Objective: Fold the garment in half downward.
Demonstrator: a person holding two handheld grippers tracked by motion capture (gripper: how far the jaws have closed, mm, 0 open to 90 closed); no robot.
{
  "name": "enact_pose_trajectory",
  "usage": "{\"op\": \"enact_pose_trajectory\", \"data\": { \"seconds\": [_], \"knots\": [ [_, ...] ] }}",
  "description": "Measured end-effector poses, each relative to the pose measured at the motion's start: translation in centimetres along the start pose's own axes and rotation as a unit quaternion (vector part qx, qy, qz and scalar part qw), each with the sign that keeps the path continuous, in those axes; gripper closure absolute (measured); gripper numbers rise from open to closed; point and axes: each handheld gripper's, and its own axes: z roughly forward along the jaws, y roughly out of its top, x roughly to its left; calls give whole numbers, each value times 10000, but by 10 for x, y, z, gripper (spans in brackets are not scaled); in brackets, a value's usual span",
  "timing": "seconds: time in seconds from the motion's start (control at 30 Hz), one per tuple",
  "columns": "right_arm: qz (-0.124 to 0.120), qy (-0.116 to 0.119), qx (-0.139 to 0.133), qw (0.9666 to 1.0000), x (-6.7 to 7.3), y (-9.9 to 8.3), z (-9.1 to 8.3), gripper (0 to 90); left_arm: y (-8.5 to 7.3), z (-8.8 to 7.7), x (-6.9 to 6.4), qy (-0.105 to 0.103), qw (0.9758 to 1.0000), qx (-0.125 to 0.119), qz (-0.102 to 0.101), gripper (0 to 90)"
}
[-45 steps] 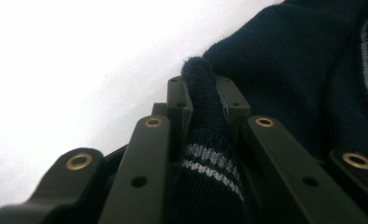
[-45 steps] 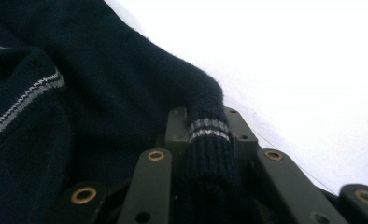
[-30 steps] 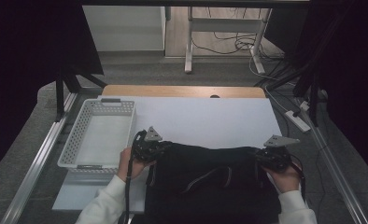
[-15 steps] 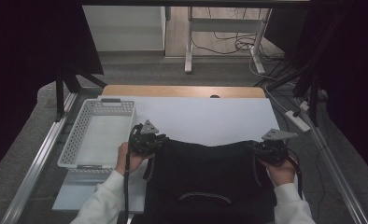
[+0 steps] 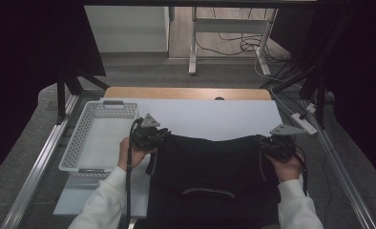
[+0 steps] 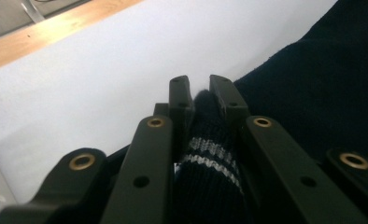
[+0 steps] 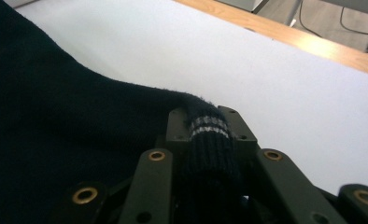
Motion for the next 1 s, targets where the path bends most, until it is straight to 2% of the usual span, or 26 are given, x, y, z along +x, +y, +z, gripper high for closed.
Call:
{"op": "enact_pose_trajectory", "data": {
  "seconds": [0.63,1.0],
  "knots": [
    [-38,-229,-249,9994,-4,25,1,753,17,-5,15,147,9997,-212,-12,787],
    [-67,-252,-271,9993,-4,27,2,752,19,-5,17,155,9996,-246,-50,788]
  ]
}}
